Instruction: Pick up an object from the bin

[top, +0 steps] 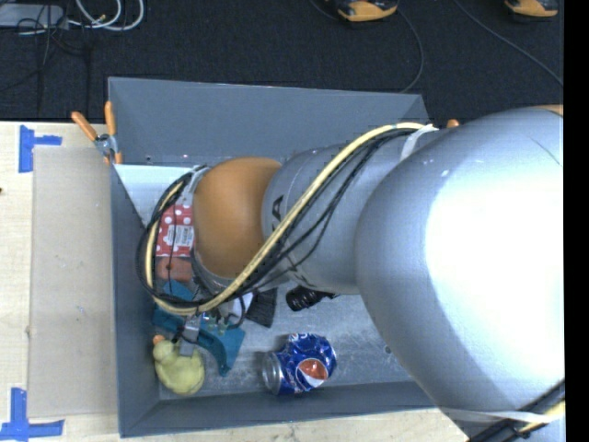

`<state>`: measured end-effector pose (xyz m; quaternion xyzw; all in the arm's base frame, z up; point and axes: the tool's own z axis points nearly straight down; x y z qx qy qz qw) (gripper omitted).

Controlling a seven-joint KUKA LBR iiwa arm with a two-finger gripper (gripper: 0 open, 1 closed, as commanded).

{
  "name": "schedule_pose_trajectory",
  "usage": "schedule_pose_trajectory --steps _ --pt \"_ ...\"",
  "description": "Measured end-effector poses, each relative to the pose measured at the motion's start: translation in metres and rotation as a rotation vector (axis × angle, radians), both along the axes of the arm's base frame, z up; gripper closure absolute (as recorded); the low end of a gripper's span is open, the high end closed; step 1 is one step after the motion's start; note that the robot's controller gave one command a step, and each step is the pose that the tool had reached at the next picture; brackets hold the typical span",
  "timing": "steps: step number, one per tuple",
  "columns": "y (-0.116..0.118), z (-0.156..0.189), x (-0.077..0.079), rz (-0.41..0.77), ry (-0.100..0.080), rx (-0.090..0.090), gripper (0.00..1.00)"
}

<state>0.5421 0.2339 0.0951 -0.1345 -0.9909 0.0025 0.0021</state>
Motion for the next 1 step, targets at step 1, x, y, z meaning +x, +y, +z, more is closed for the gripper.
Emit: schedule_pose_trajectory --steps 1 --pt "0.0009 -0.0069 0.0078 0.083 0.001 -0.007 0.0"
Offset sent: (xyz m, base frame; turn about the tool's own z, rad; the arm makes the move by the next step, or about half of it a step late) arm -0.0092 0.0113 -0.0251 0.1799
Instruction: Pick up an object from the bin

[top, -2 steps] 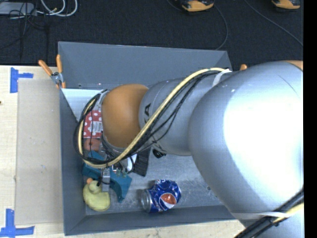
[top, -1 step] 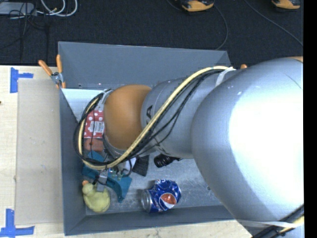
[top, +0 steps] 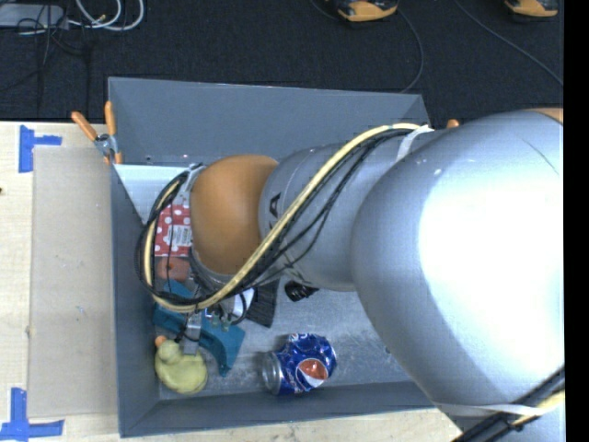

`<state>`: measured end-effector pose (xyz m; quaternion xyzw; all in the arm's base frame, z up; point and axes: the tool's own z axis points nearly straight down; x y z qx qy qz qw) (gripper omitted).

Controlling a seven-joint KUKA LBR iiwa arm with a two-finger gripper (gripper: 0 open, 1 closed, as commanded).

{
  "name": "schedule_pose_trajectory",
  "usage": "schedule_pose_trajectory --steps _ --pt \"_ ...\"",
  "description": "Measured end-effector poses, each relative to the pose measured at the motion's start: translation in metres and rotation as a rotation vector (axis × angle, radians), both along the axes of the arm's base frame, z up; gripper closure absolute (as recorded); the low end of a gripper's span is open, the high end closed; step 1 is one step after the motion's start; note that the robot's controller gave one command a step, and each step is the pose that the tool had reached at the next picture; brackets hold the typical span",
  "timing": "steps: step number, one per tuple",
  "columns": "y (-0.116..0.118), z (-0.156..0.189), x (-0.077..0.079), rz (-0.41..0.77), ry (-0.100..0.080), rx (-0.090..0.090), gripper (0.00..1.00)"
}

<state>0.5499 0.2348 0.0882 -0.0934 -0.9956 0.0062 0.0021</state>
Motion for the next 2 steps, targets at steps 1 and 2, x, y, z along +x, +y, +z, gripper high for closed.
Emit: schedule_pose_trajectory --steps 1,2 --pt "-0.0012 -0.0068 -0.0044 -0.045 -0.001 -0.007 0.0" --pt "0.0022 -0.003 0.0029 -0.288 -0.017 -0.005 1.0"
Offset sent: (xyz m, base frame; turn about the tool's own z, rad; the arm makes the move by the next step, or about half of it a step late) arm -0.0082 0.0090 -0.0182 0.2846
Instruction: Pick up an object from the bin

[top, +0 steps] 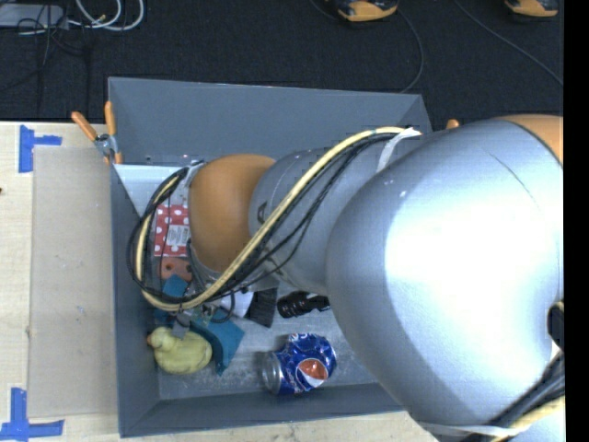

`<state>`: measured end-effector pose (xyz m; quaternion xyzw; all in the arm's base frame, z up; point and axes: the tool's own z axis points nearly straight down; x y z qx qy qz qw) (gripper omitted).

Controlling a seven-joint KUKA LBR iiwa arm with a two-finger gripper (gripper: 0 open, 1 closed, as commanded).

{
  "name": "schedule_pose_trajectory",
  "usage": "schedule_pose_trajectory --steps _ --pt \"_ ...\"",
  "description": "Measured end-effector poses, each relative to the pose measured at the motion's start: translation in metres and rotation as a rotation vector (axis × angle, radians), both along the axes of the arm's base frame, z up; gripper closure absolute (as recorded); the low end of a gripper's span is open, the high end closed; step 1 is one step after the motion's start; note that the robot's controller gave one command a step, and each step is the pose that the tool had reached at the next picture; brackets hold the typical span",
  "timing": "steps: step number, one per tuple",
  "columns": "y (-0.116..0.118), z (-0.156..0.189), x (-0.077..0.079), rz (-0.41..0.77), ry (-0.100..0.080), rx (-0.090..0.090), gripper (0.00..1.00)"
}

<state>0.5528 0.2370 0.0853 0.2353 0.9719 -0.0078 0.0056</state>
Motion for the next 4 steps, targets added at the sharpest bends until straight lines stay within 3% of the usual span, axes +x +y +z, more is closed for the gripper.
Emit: schedule_pose_trajectory --steps 3,4 --pt "-0.001 0.015 -0.002 -0.002 -0.001 0.001 1.0" --pt "0.0 0.028 -0.005 0.001 0.01 -0.001 1.0"
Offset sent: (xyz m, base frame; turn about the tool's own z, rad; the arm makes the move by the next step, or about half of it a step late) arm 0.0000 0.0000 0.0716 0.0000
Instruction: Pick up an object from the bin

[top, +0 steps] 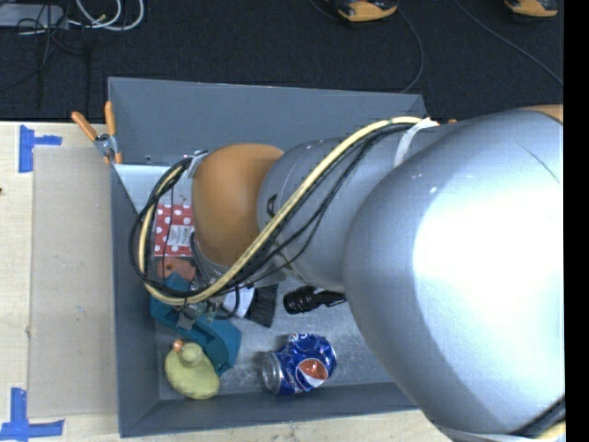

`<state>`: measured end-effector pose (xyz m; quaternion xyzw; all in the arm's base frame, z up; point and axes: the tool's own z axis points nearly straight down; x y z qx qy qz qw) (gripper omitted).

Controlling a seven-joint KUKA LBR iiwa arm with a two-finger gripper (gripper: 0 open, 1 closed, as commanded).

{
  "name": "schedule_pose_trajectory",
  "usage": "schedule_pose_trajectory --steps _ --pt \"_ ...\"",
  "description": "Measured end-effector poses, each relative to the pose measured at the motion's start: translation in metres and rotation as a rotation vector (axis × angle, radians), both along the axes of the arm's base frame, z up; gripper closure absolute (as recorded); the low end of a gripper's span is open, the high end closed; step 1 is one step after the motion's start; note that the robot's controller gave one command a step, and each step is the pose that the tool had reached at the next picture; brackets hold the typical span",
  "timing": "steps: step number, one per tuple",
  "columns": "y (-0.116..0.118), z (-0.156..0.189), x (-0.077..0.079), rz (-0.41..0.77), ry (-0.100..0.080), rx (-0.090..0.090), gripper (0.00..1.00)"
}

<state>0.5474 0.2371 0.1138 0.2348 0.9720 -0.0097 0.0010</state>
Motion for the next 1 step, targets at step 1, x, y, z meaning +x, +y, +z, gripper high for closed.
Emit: schedule_pose_trajectory --steps 1 --pt "0.0002 0.0189 -0.0016 0.001 0.006 -0.001 1.0"
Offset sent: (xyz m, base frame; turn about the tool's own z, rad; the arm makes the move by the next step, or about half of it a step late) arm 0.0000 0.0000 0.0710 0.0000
